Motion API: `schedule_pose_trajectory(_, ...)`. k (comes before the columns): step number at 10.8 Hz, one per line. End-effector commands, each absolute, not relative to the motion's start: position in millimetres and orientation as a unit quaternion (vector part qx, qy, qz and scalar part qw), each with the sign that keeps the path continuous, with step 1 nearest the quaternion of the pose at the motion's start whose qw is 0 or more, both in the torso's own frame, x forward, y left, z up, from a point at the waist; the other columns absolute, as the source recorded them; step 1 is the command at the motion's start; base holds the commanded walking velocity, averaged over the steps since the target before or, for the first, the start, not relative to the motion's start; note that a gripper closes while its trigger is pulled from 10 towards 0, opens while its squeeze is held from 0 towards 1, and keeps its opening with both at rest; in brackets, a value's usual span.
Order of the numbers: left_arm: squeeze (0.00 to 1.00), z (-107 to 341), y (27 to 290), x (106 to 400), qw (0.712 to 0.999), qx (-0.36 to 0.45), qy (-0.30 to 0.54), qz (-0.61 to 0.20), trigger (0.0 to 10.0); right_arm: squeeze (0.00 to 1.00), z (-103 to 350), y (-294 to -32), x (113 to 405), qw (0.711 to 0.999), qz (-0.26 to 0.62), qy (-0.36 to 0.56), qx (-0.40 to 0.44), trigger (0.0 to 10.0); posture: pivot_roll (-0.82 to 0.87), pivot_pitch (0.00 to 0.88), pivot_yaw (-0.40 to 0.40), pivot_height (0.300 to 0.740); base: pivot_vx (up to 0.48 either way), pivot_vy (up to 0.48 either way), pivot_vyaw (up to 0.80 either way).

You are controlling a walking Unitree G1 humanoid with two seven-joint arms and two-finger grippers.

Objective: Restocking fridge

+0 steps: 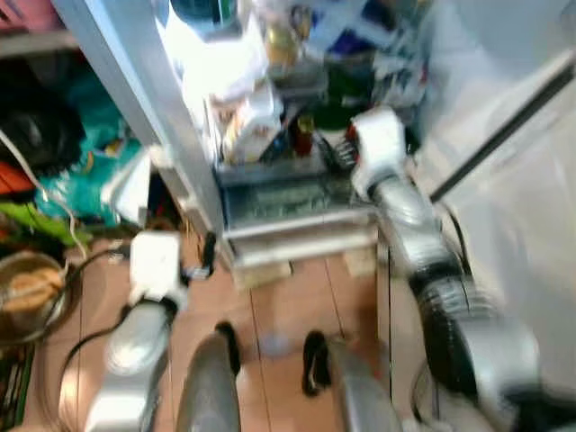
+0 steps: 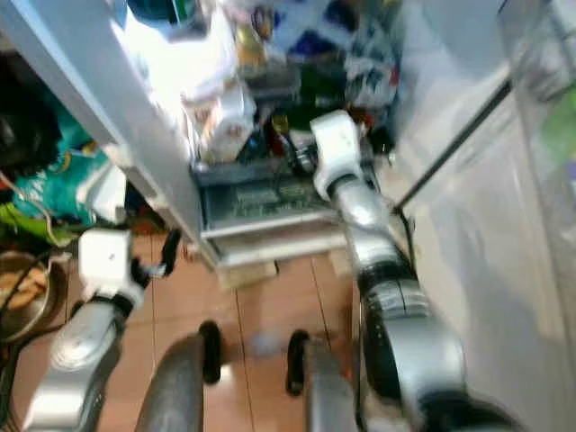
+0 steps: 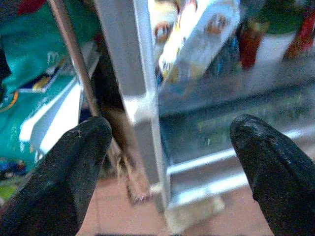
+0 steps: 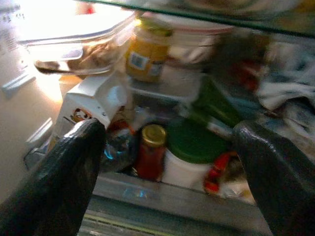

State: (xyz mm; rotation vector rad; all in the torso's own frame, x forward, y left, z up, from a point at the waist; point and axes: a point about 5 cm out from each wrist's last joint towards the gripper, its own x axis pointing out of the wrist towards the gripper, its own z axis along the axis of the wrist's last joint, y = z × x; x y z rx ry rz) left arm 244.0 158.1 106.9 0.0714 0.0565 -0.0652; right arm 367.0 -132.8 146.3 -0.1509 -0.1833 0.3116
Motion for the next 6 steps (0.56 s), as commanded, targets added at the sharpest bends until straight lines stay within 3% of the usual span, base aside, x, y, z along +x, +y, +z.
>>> schedule_pose_trajectory(1, 0.00, 98, 161, 241, 0.998, 0.032, 0.047, -0.025, 10.0, 0.00, 142, -136, 358, 0.982, 0.147, -0.097, -0.074, 10.0, 0.13, 0.117, -0.019, 0.740, 0.000, 0.000, 0.00)
schedule_pose_trajectory(3, 0.00, 108, 153, 254, 0.999, 0.040, 0.010, -0.033, 10.0, 0.00, 112, -126, 320, 0.986, 0.145, -0.070, -0.050, 10.0, 0.09, 0.056, -0.014, 0.740, 0.000, 0.000, 0.00)
schedule_pose_trajectory(6, 0.00, 104, 140, 261, 0.998, 0.029, 0.006, -0.052, 10.0, 0.00, 109, -119, 305, 0.988, 0.139, -0.063, -0.032, 10.0, 0.07, 0.024, -0.018, 0.740, 0.000, 0.000, 0.00)
